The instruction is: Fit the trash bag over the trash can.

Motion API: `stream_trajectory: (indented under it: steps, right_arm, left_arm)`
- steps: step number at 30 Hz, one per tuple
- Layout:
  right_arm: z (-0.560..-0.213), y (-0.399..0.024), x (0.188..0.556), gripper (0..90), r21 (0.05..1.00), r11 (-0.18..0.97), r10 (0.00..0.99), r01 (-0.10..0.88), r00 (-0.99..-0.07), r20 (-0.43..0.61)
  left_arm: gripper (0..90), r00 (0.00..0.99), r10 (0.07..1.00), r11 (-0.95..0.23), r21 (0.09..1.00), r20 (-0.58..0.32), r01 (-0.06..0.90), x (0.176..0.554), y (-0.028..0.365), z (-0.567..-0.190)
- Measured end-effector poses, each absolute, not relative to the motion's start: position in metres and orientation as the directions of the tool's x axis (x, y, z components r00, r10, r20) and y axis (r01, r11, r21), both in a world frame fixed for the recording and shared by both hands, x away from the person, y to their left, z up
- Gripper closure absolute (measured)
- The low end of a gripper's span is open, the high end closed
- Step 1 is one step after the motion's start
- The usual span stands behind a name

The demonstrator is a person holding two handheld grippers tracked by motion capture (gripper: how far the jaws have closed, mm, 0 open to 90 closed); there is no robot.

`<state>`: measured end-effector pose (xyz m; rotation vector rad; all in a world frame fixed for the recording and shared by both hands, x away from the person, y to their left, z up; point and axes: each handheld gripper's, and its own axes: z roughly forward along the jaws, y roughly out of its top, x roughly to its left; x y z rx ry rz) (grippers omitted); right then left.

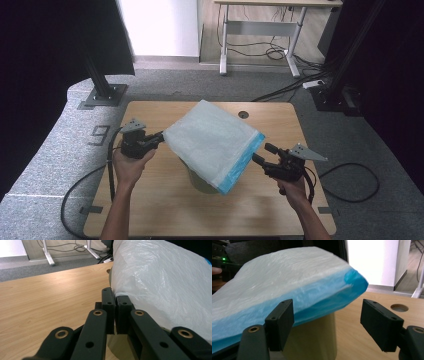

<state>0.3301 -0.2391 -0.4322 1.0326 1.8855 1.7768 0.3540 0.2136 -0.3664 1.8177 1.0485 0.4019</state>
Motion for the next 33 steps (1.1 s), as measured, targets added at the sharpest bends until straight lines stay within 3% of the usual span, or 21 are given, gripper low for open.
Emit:
stream_trajectory:
  steps: [7,26,29,33]
  right_arm:
    - [-0.434,-0.240,0.331,30.4,0.971,0.008,0.744,0.238,-0.651,0.153]
    - [-0.438,-0.237,0.356,35.1,0.972,-0.013,0.764,0.236,-0.624,0.162]
    - [-0.438,-0.236,0.361,42.5,0.980,-0.030,0.754,0.195,-0.640,0.150]
    - [-0.438,-0.237,0.365,70.5,0.983,-0.054,0.737,0.174,-0.657,0.157]
  left_arm:
    - [86.9,0.572,0.802,-0.159,0.862,-0.172,0.482,0.354,0.215,-0.366]
    - [87.4,0.582,0.794,-0.161,0.861,-0.177,0.482,0.355,0.212,-0.369]
    - [87.6,0.584,0.792,-0.155,0.865,-0.180,0.477,0.355,0.213,-0.368]
    - [87.7,0.589,0.786,-0.147,0.868,-0.189,0.474,0.355,0.212,-0.368]
